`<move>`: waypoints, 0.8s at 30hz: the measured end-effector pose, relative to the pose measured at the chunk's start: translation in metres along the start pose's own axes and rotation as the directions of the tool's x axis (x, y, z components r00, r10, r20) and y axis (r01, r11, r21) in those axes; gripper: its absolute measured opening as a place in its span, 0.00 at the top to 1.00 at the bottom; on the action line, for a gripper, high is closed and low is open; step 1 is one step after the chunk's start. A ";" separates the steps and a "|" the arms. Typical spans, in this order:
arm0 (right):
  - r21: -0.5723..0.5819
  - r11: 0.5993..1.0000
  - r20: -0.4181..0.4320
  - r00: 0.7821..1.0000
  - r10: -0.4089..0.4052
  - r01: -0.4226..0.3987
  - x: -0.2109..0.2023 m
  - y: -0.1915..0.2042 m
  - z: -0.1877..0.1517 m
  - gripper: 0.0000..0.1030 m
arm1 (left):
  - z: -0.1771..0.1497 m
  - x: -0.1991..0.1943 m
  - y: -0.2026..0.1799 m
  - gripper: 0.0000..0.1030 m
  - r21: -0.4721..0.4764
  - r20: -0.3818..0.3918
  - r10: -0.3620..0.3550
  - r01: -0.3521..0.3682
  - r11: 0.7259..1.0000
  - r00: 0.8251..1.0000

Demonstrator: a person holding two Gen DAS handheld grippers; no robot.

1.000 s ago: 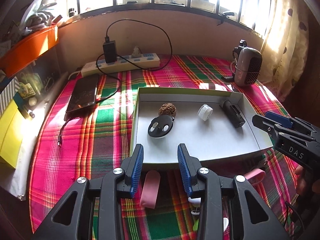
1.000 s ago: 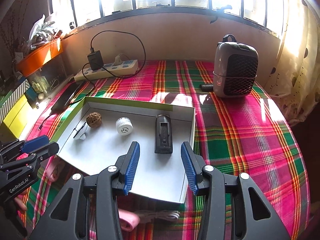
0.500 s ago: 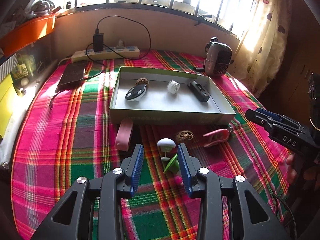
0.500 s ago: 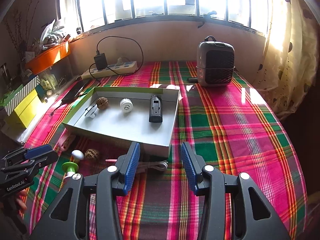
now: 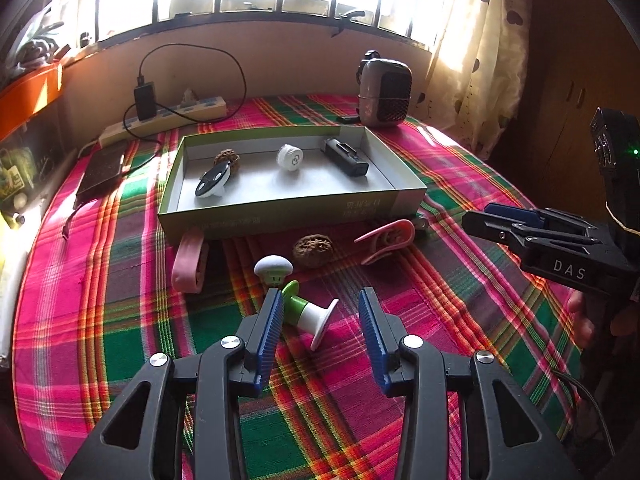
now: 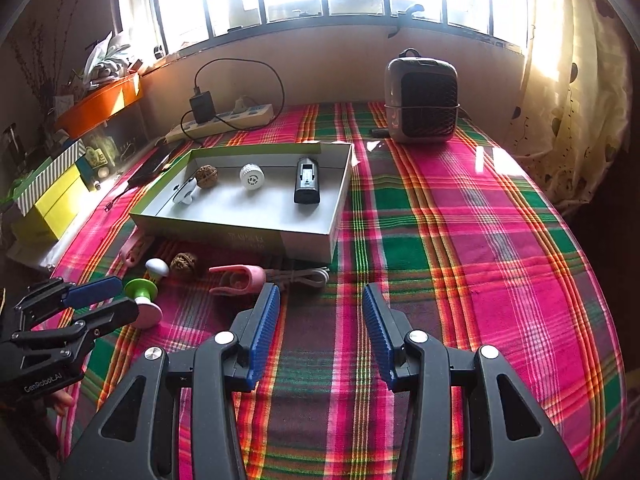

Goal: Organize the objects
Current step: 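Move the left tool to the green-and-white spool while the right tool approaches the pink cylinder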

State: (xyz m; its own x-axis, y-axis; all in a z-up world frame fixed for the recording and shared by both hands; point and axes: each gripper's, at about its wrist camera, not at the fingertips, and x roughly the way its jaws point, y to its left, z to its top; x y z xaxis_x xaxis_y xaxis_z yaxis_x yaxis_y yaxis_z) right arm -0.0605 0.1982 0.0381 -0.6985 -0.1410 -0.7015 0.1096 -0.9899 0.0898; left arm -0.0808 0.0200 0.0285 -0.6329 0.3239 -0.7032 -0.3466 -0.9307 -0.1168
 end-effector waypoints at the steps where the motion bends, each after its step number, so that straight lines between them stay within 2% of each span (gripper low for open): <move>1: 0.000 1.000 -0.003 1.000 0.001 -0.001 0.001 -0.001 0.000 0.57 | 0.000 0.001 0.001 0.64 0.000 -0.002 0.007 -0.007 1.000 1.000; 10: -0.004 1.000 -0.033 0.999 0.023 -0.023 0.015 -0.002 -0.001 0.57 | -0.003 0.017 0.006 0.64 -0.015 -0.048 0.040 -0.041 0.999 0.998; 18: -0.074 0.992 -0.042 0.995 0.095 -0.098 0.022 0.013 0.004 0.57 | -0.002 0.030 0.018 0.64 -0.070 -0.090 0.044 -0.051 0.996 0.995; 24: -0.145 0.976 -0.043 0.986 0.158 -0.163 0.028 0.028 0.009 0.57 | -0.002 0.031 0.023 0.64 -0.085 -0.092 0.046 -0.054 0.995 0.995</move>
State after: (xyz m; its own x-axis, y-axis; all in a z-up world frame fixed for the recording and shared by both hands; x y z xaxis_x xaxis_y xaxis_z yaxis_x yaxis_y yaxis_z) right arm -0.0834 0.1662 0.0271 -0.6412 -0.2948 -0.7085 0.3229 -0.9412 0.0995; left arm -0.1072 0.0088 0.0025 -0.5821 0.2637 -0.7692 -0.2516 -0.9579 -0.1380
